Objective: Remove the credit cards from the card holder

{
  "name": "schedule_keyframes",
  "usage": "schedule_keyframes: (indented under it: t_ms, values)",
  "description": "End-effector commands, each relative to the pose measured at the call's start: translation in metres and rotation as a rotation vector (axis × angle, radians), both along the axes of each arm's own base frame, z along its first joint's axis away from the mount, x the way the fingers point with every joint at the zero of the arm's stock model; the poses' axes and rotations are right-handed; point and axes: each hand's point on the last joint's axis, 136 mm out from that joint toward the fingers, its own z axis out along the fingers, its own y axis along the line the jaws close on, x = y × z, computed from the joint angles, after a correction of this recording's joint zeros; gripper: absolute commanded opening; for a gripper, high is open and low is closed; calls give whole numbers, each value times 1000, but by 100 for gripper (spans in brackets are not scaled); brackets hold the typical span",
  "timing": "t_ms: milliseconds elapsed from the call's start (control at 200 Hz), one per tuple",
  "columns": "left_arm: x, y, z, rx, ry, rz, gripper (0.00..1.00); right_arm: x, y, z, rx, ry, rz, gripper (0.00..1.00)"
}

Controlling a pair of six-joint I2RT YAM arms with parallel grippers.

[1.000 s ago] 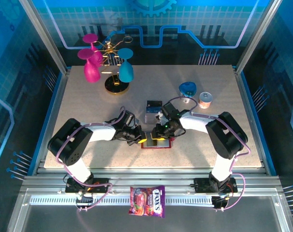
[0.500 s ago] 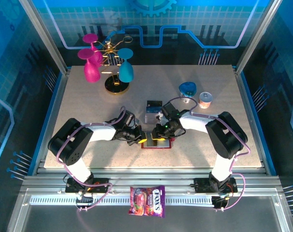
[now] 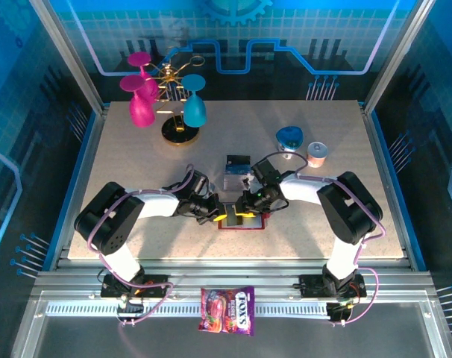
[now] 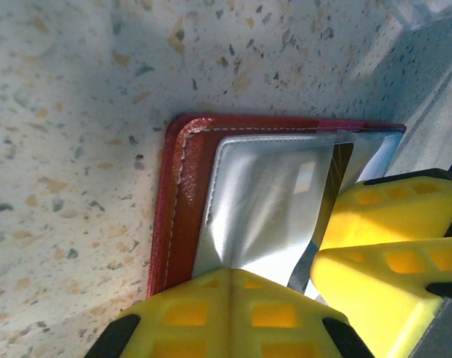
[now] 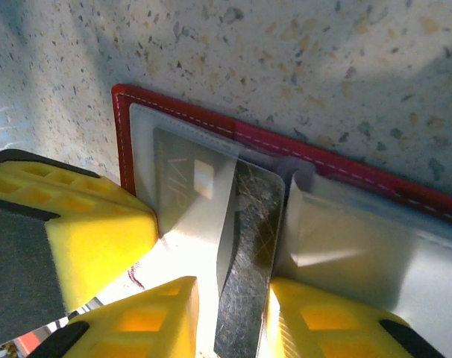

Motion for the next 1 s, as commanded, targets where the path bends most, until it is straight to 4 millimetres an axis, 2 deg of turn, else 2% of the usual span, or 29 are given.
schedule_keyframes:
  t_ms: [0,245,285,470,996]
  values:
    - [-26,16,-32,87,104,-18,2,2,3,11,80,1,-23,28]
    - [-27,16,-31,87,102,-18,1,9,7,19,150,-7,-39,21]
    - [-27,17,-31,89,101,-17,2,1,2,11,136,17,-42,20]
    - [-26,17,-31,89,101,-17,2,1,-5,9,112,13,-45,14]
    - [-26,17,-28,90,98,-15,2,-4,-40,3,-23,-2,-35,12]
